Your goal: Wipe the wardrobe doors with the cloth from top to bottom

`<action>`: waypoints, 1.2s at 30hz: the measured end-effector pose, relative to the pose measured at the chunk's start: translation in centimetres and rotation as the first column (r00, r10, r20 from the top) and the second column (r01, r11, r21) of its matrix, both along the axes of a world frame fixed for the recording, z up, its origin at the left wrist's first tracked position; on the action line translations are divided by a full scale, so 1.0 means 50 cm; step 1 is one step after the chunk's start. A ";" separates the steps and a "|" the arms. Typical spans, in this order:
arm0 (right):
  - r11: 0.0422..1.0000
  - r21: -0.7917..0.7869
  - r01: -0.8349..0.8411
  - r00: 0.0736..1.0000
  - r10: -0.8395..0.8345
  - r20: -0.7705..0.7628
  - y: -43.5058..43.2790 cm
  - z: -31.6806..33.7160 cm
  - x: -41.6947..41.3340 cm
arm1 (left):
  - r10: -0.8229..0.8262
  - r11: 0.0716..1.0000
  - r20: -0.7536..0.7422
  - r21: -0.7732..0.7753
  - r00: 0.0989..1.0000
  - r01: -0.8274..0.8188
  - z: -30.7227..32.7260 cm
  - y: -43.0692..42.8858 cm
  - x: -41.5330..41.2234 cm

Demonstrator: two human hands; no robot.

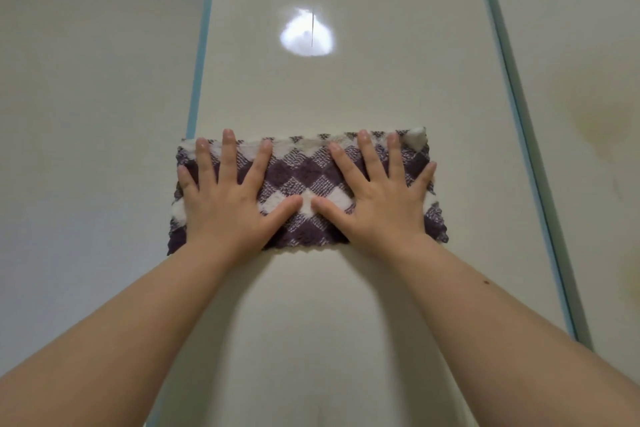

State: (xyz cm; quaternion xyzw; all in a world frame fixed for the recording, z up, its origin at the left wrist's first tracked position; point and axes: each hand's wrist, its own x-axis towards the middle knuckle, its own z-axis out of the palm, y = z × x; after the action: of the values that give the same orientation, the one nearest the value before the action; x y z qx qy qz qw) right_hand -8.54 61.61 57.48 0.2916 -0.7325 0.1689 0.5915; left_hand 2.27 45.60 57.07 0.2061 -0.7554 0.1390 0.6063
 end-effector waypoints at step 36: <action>0.971 -0.237 0.005 0.975 0.047 0.215 0.123 -0.341 -0.083 | -0.094 0.979 -0.016 -0.182 0.995 0.090 -0.275 0.139 -0.110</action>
State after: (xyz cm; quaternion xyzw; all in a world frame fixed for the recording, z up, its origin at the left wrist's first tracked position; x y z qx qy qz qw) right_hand -12.67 67.76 40.46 0.2065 -0.7648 0.2923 0.5357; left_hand -3.21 52.53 43.33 0.1167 -0.7409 0.1765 0.6375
